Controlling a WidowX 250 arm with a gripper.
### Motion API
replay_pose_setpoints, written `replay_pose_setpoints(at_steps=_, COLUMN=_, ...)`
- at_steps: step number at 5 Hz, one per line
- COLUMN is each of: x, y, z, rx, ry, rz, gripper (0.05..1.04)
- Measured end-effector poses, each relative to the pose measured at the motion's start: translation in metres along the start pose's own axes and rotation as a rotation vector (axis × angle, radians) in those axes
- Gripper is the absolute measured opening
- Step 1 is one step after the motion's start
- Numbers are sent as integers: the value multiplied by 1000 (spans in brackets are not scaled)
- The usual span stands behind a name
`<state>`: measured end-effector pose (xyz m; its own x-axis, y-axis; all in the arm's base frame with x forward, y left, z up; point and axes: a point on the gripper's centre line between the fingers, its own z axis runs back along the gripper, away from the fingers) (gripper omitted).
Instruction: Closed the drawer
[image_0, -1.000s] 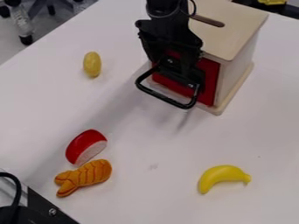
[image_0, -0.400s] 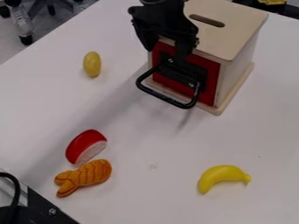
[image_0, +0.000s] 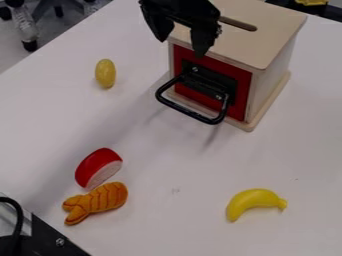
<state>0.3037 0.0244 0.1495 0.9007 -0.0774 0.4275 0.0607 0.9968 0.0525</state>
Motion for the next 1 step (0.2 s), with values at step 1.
replay_pose_setpoints(at_steps=1, x=1, y=11, z=17, rx=14, ry=10, rz=1, gripper=1000)
